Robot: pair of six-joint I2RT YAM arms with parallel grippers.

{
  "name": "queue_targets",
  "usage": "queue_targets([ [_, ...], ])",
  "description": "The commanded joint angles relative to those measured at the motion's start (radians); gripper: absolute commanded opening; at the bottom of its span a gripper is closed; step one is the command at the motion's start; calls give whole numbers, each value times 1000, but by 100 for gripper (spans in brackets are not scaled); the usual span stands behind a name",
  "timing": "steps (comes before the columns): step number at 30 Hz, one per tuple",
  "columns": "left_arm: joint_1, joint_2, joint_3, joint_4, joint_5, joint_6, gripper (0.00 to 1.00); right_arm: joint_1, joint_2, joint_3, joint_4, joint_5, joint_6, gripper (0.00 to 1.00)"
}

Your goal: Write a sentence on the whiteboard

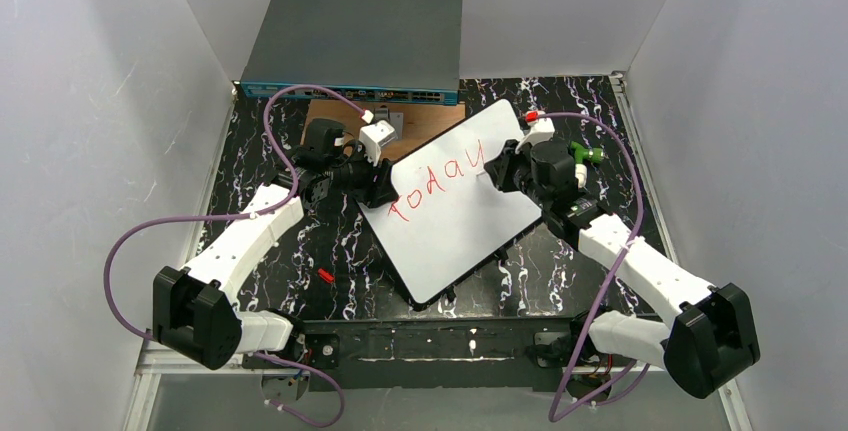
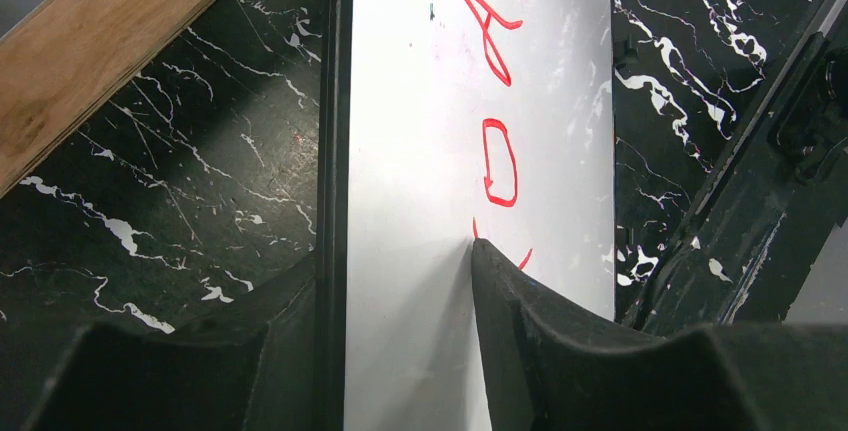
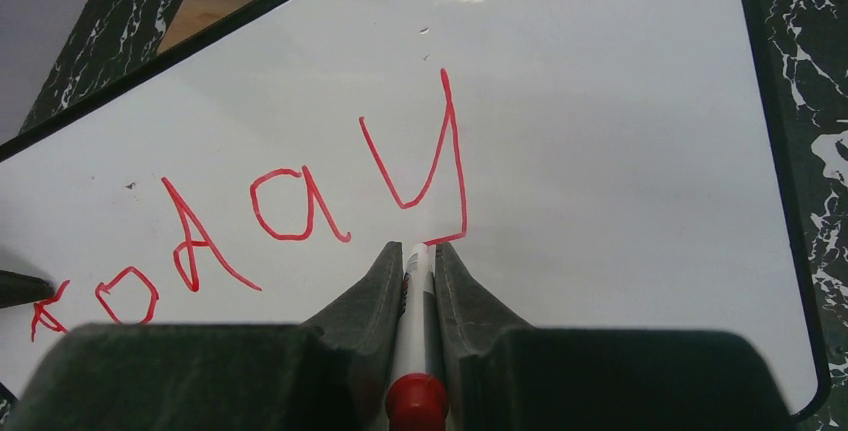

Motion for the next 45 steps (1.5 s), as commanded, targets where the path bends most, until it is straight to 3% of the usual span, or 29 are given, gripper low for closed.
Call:
queue_targets([
  [1, -33, -18, -17, -61, 45, 106, 0, 15, -6, 14, 14, -20, 25, 1],
  [7, -33, -15, -14, -60, 47, 106, 0, 17, -38, 49, 6, -11, 13, 1],
  [20, -33, -11, -19, -53, 47, 107, 0, 0, -42, 160, -2, 184, -82, 1],
  [32, -36, -9, -18, -54, 47, 108, 0, -90, 81, 248, 60, 147, -64, 1],
  [45, -36, -10, -20, -55, 44, 111, 0, -101, 161, 304, 110, 102, -41, 1],
])
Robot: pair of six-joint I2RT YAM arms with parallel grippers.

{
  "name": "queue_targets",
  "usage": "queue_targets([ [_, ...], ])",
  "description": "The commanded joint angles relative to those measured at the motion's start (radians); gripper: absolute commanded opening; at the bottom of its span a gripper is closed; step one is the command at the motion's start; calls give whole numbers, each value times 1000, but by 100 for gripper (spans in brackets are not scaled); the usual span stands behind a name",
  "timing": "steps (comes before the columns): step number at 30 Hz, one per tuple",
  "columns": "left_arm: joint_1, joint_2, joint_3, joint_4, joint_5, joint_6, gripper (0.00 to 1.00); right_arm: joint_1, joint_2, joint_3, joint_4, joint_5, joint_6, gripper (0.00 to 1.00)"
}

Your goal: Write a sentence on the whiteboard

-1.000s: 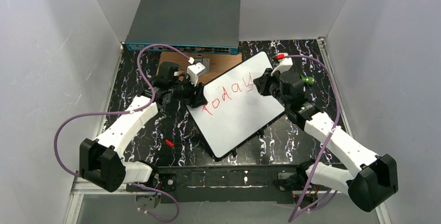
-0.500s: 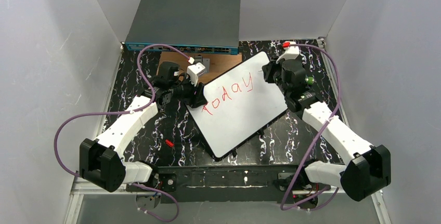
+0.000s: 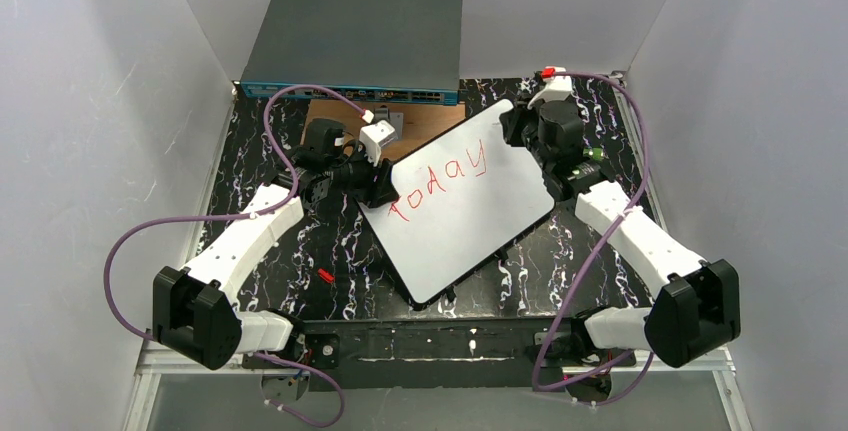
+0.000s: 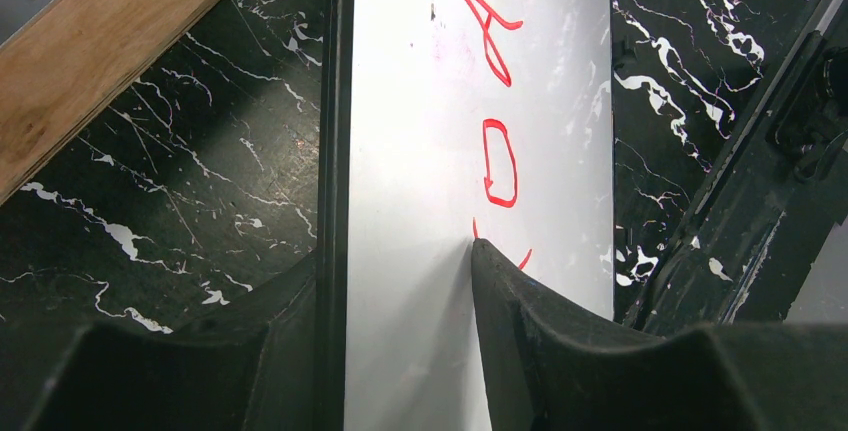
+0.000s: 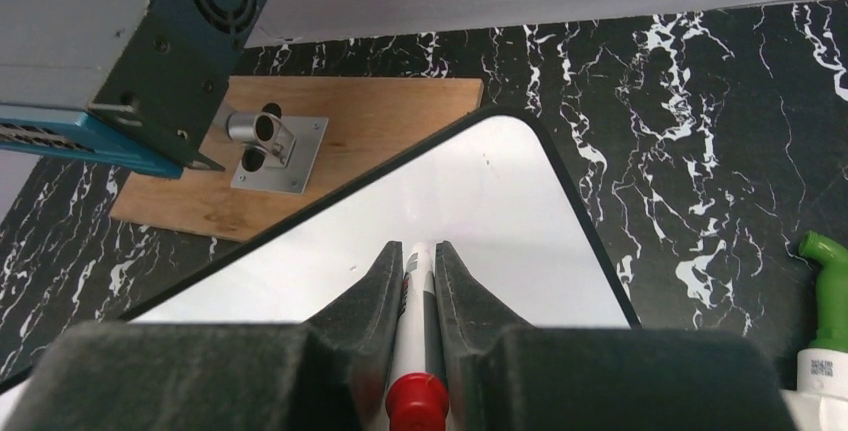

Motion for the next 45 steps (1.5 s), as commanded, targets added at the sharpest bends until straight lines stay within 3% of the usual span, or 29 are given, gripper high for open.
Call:
queue_targets([
  [1, -35, -9, -20, -58, 39, 106, 0, -8, 24, 67, 84, -16, 12, 1],
  [45, -38, -2, -12, -60, 41, 107, 0, -8, 41, -21, 53, -38, 26, 1],
])
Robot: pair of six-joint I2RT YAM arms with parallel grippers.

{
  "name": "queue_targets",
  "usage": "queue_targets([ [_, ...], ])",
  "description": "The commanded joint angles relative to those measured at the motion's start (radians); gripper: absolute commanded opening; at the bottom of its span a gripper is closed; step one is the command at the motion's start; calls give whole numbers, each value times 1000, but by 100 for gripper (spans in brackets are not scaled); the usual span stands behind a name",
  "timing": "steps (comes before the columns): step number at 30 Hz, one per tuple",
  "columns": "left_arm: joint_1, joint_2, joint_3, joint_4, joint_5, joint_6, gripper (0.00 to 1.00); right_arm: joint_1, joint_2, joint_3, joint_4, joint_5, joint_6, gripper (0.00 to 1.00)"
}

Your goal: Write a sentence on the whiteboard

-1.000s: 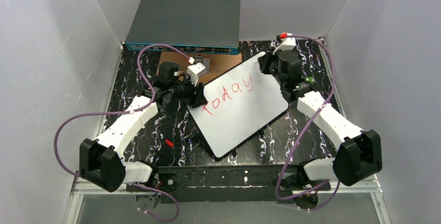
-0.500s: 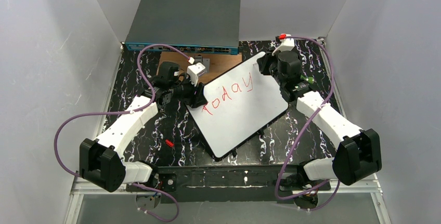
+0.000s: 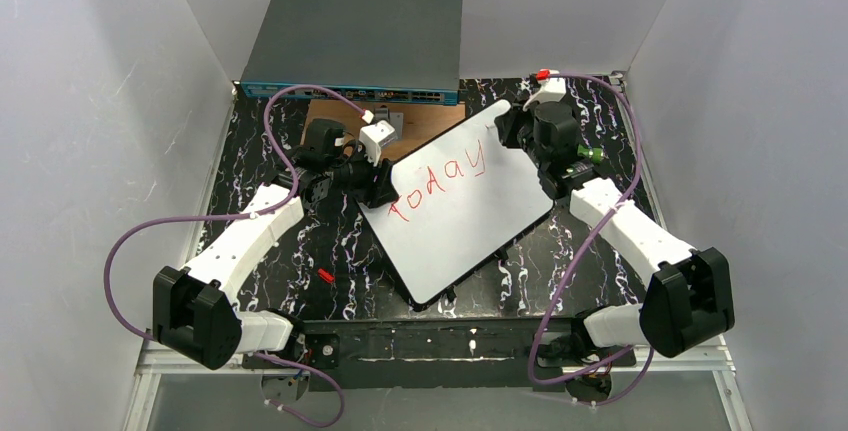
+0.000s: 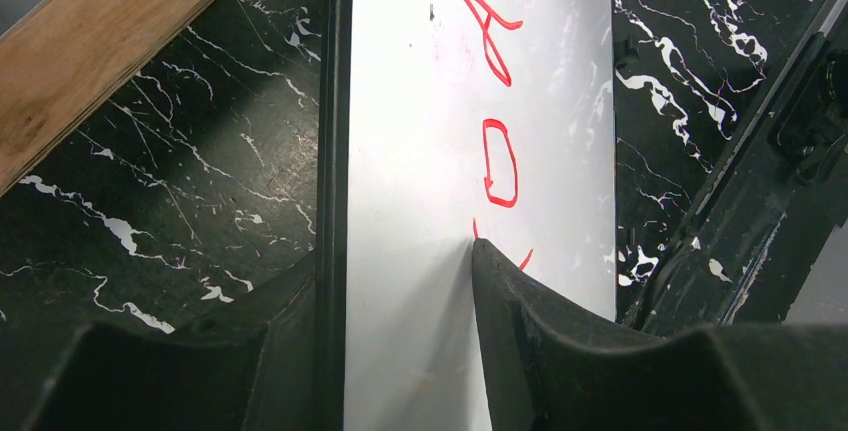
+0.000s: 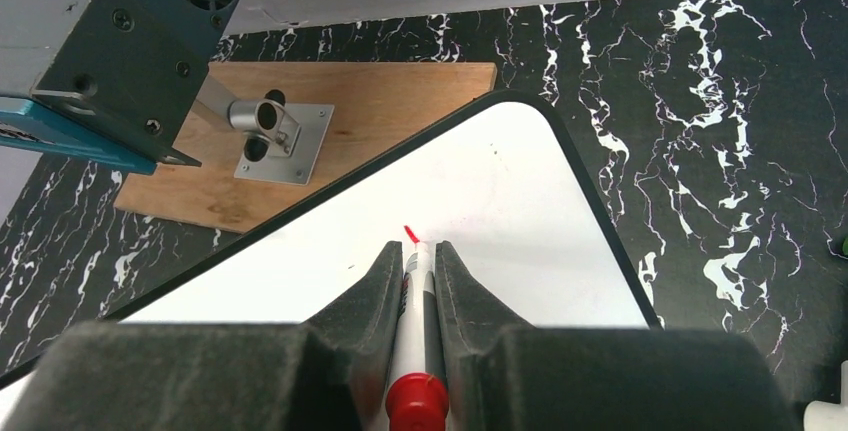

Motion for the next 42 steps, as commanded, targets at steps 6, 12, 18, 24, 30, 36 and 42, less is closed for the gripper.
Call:
queue_targets([
  [6, -38, 1, -8, -54, 47, 114, 0, -3, -79, -30, 36, -121, 28, 1],
  [12, -39, 12, -1, -51, 47, 115, 0, -3, -191, -42, -8, -58, 40, 1],
  [18, -39, 14, 2, -47, 47, 115, 0, -3, -236, -54, -44, 2, 22, 1],
  [24, -39, 11, -3, -45, 50, 115, 0, -11, -214, -62, -65, 75, 0, 1],
  [30, -39, 7, -2, -49, 46, 115, 0, -37, -191, -80, -48, 68, -4, 1],
  [36, -39, -2, -12, -52, 48, 114, 0, -64, -159, -82, -29, 51, -2, 1],
  [42, -40, -1, -5, -62, 44, 117, 0, -70, -119, -70, -6, 43, 10, 1],
])
